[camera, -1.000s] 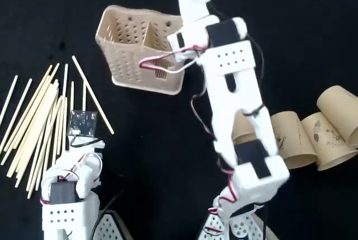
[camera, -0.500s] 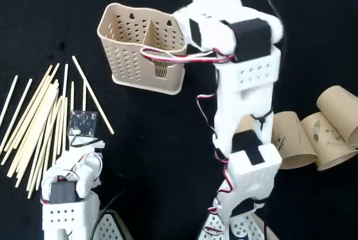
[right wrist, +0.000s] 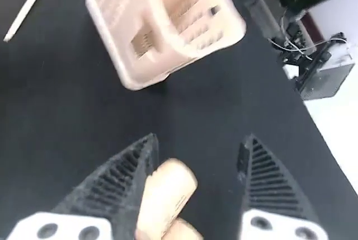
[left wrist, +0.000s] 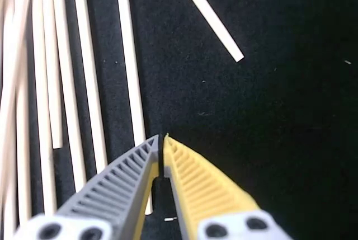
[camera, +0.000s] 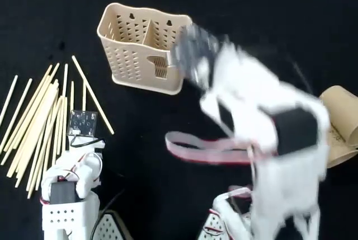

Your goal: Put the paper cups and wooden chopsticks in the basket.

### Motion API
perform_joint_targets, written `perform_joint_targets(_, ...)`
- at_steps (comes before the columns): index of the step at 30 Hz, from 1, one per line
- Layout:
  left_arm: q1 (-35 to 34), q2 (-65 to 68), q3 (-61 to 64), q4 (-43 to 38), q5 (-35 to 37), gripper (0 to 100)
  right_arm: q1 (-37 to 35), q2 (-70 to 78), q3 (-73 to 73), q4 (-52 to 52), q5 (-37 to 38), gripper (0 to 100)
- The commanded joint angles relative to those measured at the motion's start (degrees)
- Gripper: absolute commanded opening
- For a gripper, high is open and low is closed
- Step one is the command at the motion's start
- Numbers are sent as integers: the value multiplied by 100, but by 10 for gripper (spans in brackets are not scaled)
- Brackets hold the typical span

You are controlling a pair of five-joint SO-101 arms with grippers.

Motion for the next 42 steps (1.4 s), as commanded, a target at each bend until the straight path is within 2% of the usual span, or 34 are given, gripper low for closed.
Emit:
perform_joint_targets(1,48,-53,75,35,44,30,396,-2097,2220,-97,1389,155)
perform_joint_targets(3,48,-53,75,35,44,30,818,-2941,3160,-325,1644,57)
perform_joint_targets(5,48,-53,75,35,44,30,1415,-3521,3987,-466,2075,32)
perform_joint_targets(8,48,-53,75,35,44,30,2251,-3969,5103,-554,2927,112)
perform_joint_targets(12,48,-53,75,35,44,30,3226,-4426,6167,-1143,3552,247)
perform_joint_targets(18,48,-53,75,35,44,30,3385,-5156,7389,-1152,4352,263)
perform_joint_targets(22,48,-53,75,35,44,30,3437,-5675,8479,-1890,4598,263)
perform_joint_targets(25,48,-53,75,35,44,30,3437,-6062,9490,-2936,4536,259)
perform_joint_targets(27,48,-53,75,35,44,30,3429,-6211,9859,-3560,4123,258)
perform_joint_targets(29,48,-53,75,35,44,30,3341,-6299,9736,-3675,3499,258)
perform_joint_targets(32,48,-53,75,35,44,30,2989,-6290,9824,-3982,3138,239)
perform_joint_targets(37,48,-53,75,35,44,30,2760,-6290,9815,-4079,2822,21)
perform_joint_targets(42,40,-53,75,35,44,30,2787,-6290,9499,-4299,1837,18)
